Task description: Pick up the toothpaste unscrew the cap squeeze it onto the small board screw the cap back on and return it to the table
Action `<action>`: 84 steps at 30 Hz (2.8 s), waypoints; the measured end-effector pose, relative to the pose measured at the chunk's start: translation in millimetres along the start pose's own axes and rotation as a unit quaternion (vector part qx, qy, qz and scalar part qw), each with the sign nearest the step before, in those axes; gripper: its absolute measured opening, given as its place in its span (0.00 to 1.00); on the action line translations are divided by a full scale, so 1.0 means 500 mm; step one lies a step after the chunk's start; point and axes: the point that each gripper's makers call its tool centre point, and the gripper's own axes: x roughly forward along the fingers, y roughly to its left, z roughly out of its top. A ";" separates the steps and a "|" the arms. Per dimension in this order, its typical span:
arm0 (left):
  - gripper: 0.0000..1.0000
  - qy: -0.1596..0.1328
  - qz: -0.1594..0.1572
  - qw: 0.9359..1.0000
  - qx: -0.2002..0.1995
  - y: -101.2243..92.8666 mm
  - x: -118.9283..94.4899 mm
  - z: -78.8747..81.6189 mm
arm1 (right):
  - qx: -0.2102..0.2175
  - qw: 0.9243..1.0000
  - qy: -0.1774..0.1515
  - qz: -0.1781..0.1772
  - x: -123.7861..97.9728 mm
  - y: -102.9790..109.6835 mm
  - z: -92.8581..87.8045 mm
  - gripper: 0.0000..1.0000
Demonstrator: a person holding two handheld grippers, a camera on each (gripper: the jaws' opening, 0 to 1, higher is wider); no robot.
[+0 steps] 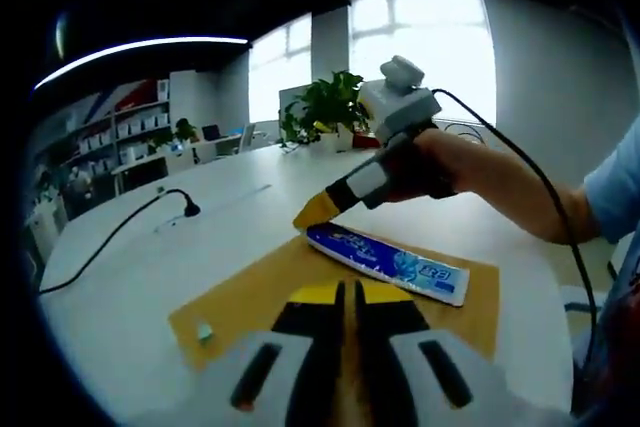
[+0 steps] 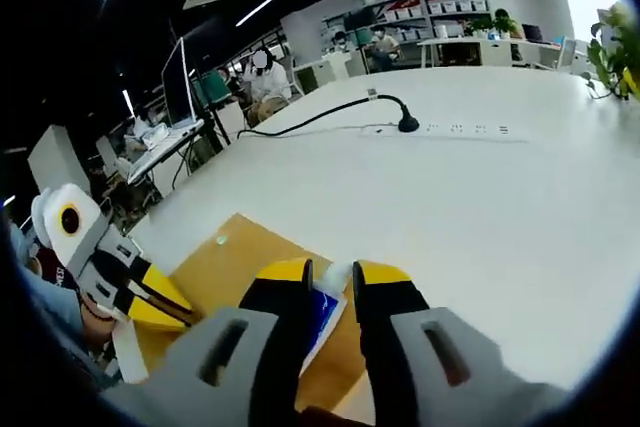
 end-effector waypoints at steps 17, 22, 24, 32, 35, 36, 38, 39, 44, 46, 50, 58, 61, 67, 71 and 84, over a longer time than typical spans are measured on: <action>0.00 -0.115 0.098 0.983 -0.107 0.161 -0.116 0.067 | -0.177 0.962 -0.200 -0.055 -0.107 0.033 0.093 0.17; 0.02 -0.166 0.187 0.965 -0.080 0.221 -0.177 0.095 | -0.152 0.960 -0.223 -0.073 -0.147 0.021 0.092 0.19; 0.03 -0.185 0.215 0.955 -0.080 0.238 -0.205 0.105 | -0.149 0.953 -0.244 -0.096 -0.172 0.002 0.098 0.20; 0.08 -0.226 0.341 0.910 -0.065 0.307 -0.325 0.122 | -0.131 0.937 -0.282 -0.158 -0.245 -0.056 0.124 0.25; 0.17 -0.231 0.346 0.907 -0.061 0.306 -0.333 0.127 | -0.125 0.934 -0.292 -0.164 -0.257 -0.061 0.129 0.28; 0.20 -0.230 0.348 0.907 -0.057 0.307 -0.333 0.129 | -0.123 0.933 -0.292 -0.167 -0.260 -0.062 0.129 0.30; 0.30 -0.227 0.350 0.907 -0.048 0.307 -0.332 0.130 | -0.120 0.932 -0.294 -0.175 -0.264 -0.065 0.130 0.35; 0.35 -0.225 0.347 0.910 -0.044 0.305 -0.329 0.130 | -0.118 0.932 -0.294 -0.178 -0.266 -0.067 0.130 0.39; 0.57 -0.232 0.340 0.910 -0.046 0.304 -0.327 0.133 | -0.102 0.924 -0.306 -0.204 -0.286 -0.079 0.135 0.59; 0.65 -0.239 0.337 0.910 -0.044 0.302 -0.329 0.139 | -0.097 0.921 -0.310 -0.217 -0.294 -0.088 0.136 0.70; 0.85 -0.245 0.345 0.905 -0.038 0.302 -0.334 0.148 | -0.094 0.914 -0.317 -0.236 -0.308 -0.100 0.142 0.85; 0.99 -0.239 0.345 0.907 -0.024 0.304 -0.324 0.154 | -0.095 0.902 -0.331 -0.262 -0.324 -0.114 0.154 1.00; 0.99 -0.243 0.332 0.912 -0.014 0.296 -0.313 0.161 | -0.100 0.901 -0.328 -0.264 -0.319 -0.116 0.156 1.00; 0.99 -0.247 0.304 0.920 0.004 0.272 -0.295 0.174 | -0.091 0.912 -0.319 -0.243 -0.297 -0.107 0.149 1.00; 0.99 -0.244 0.292 0.925 0.009 0.264 -0.281 0.172 | -0.093 0.911 -0.325 -0.234 -0.294 -0.101 0.151 1.00; 0.99 -0.223 0.286 0.932 0.001 0.271 -0.262 0.151 | -0.093 0.919 -0.310 -0.226 -0.277 -0.101 0.140 1.00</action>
